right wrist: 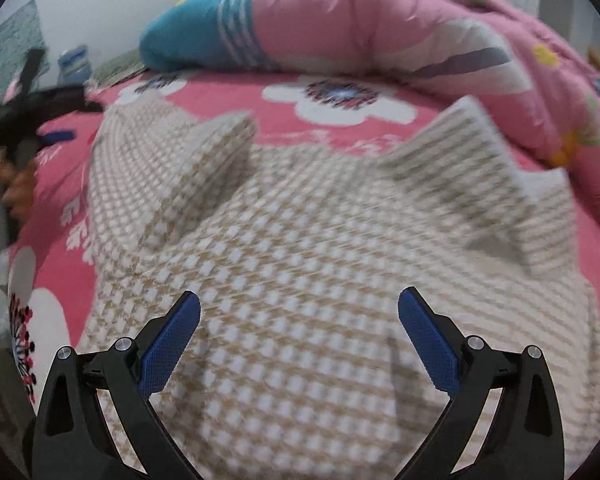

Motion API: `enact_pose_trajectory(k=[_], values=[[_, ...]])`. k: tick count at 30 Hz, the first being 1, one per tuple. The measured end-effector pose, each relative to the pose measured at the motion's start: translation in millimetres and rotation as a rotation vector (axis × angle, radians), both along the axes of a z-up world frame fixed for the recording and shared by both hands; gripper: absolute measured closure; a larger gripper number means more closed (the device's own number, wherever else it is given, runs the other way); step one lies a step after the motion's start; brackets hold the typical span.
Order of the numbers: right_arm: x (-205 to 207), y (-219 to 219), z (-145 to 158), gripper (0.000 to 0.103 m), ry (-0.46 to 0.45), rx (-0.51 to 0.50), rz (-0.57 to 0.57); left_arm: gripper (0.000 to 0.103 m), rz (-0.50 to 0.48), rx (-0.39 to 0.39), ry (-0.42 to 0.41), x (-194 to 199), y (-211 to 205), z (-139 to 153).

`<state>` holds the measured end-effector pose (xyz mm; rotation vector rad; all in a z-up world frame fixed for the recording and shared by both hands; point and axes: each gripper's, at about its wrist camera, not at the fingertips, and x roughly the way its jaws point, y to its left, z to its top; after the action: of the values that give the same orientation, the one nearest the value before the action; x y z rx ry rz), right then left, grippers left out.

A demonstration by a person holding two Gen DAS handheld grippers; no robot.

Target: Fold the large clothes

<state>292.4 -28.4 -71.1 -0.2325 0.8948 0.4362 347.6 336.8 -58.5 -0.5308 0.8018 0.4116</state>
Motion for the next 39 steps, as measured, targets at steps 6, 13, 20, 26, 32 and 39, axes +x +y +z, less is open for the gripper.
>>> enact_pose_trajectory(k=[6,13,20,26,32,39], values=[[-1,1,-21,0.007,0.031,0.012,0.023,0.058,0.019,-0.029,0.065,25,23,-40],[3,-3,-23,0.006,0.061,0.022,0.018,0.093,-0.037,0.224,0.062,29,-21,-2],[-6,-26,15,0.006,0.076,0.120,0.009,0.094,-0.213,0.463,-0.075,-14,-121,94],[-54,-84,62,0.006,-0.028,0.154,-0.035,0.094,-0.466,0.516,-0.161,-79,-240,144],[-97,-143,63,0.006,-0.035,0.120,-0.095,0.092,-0.652,0.393,-0.089,-129,-322,110],[-115,-167,11,0.006,0.109,0.079,-0.113,0.085,-0.647,0.330,0.054,-151,-356,11]])
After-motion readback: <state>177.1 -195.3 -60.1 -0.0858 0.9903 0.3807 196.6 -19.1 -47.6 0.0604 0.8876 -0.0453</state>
